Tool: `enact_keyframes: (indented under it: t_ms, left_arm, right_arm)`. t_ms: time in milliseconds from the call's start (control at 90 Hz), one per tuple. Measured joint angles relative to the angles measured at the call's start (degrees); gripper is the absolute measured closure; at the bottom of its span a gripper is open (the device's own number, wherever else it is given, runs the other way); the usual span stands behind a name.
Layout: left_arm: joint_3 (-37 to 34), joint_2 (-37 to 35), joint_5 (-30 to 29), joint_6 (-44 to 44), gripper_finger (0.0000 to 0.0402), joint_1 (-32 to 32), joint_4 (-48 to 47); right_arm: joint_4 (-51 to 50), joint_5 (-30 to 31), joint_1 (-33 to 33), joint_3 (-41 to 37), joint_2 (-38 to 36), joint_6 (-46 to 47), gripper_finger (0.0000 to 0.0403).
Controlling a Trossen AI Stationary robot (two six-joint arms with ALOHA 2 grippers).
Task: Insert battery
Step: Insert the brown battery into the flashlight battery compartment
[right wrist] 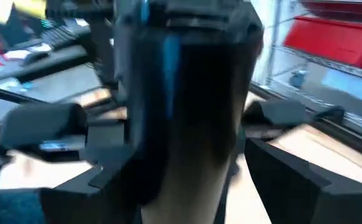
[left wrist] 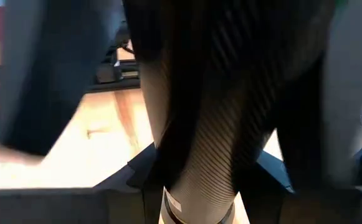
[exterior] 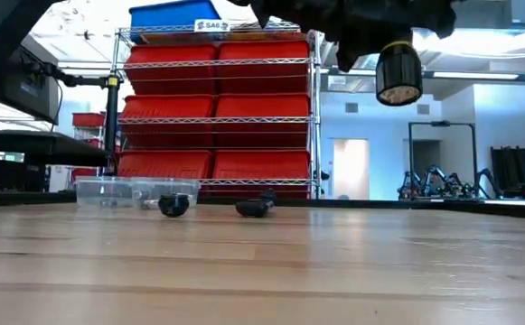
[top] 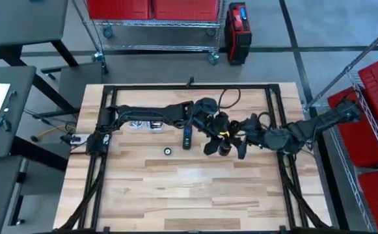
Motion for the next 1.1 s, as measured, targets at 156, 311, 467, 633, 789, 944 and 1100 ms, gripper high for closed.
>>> enact_keyframes:
  t_ms: [156, 311, 467, 633, 789, 944, 1100]
  left_arm:
    - [0.0, 0.0, -1.5, 0.5, 0.0263, 0.3, -0.3]
    - [0.0, 0.0, -3.4, -0.4, 0.0263, 0.6, -1.2]
    - [2.1, 0.0, -3.4, -2.7, 0.0208, 2.7, -12.8]
    - [5.1, -0.8, -2.5, -5.0, 0.0136, 5.6, -32.7]
    - [5.6, -3.0, -3.3, -2.5, 0.013, 8.3, -45.7]
    - [5.6, -4.8, -7.5, -1.3, 0.014, 8.8, -52.4]
    - [5.6, -5.8, -9.8, -2.2, 0.0144, 8.9, -53.7]
  right_arm:
    - [-0.5, -2.1, -1.0, 0.0, -0.3, 0.0, 0.0267]
    - [-2.5, -3.1, -0.8, 0.2, -0.4, -1.7, 0.0264]
    - [-7.3, -1.7, -1.8, 0.2, 0.2, -2.1, 0.0264]
    - [-12.7, -0.5, -2.6, -0.9, 3.4, -0.1, 0.0264]
    - [-3.5, 0.7, -2.7, -8.2, 4.5, 0.9, 0.0264]
    - [3.1, 6.3, -3.0, -14.8, 6.2, 1.6, 0.0264]
    - [4.4, 6.0, -4.6, -16.6, 6.9, 1.6, 0.0264]
